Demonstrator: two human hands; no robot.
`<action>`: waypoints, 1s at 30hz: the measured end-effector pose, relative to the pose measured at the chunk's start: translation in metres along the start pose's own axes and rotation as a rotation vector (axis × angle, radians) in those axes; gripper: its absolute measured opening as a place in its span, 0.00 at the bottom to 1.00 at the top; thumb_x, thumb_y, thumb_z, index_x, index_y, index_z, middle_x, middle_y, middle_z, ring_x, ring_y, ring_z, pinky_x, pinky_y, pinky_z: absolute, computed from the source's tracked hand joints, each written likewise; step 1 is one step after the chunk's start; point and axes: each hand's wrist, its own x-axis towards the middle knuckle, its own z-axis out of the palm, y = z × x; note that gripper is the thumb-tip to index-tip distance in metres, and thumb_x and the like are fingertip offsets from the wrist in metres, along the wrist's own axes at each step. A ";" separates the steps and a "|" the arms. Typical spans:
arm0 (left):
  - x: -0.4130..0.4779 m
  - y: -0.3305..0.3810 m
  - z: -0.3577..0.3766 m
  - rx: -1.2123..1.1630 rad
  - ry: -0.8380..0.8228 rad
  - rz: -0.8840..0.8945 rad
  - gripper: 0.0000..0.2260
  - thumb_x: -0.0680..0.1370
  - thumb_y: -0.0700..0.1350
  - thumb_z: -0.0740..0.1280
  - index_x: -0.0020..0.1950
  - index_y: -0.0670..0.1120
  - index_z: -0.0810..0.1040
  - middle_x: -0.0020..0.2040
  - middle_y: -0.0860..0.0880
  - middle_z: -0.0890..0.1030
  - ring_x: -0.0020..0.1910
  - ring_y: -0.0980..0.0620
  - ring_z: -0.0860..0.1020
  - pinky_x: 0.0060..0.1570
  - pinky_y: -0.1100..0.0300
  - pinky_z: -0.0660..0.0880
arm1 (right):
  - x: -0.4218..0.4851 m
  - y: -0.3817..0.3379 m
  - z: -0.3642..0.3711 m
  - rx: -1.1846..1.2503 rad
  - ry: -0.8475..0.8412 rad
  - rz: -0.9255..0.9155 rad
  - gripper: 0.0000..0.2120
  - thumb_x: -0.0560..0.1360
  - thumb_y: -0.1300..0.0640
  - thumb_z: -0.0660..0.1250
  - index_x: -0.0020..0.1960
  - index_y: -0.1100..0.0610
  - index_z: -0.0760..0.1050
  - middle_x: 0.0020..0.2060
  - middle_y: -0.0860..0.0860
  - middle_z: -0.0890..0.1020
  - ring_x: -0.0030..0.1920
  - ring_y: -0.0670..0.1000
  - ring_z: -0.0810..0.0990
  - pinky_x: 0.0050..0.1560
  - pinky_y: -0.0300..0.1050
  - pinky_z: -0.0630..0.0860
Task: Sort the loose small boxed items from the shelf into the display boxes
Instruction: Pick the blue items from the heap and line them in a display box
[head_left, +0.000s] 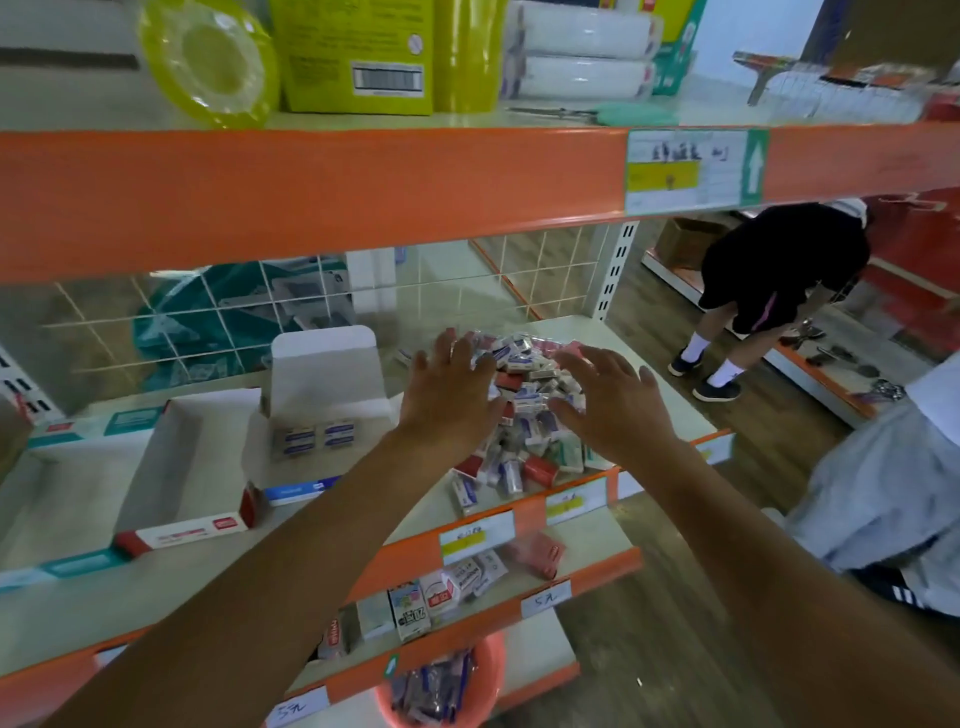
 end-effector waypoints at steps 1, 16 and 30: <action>0.002 0.004 0.001 -0.003 -0.008 -0.008 0.23 0.79 0.57 0.57 0.71 0.48 0.66 0.74 0.44 0.60 0.74 0.42 0.54 0.67 0.46 0.59 | 0.000 0.006 0.001 0.014 -0.021 -0.006 0.29 0.77 0.38 0.60 0.75 0.44 0.58 0.74 0.49 0.65 0.73 0.53 0.63 0.70 0.62 0.61; 0.015 0.030 0.012 -0.065 -0.067 0.003 0.16 0.79 0.52 0.60 0.64 0.51 0.76 0.61 0.46 0.74 0.64 0.44 0.67 0.64 0.50 0.65 | 0.019 0.014 0.020 0.204 -0.074 -0.243 0.19 0.75 0.41 0.61 0.59 0.51 0.78 0.58 0.52 0.79 0.60 0.57 0.76 0.60 0.59 0.72; 0.016 0.050 0.013 -0.053 -0.055 -0.061 0.17 0.79 0.52 0.61 0.66 0.47 0.73 0.63 0.47 0.72 0.64 0.45 0.66 0.61 0.51 0.68 | 0.029 0.012 0.009 0.231 -0.147 -0.312 0.13 0.77 0.49 0.67 0.59 0.53 0.78 0.53 0.51 0.81 0.55 0.53 0.75 0.55 0.49 0.73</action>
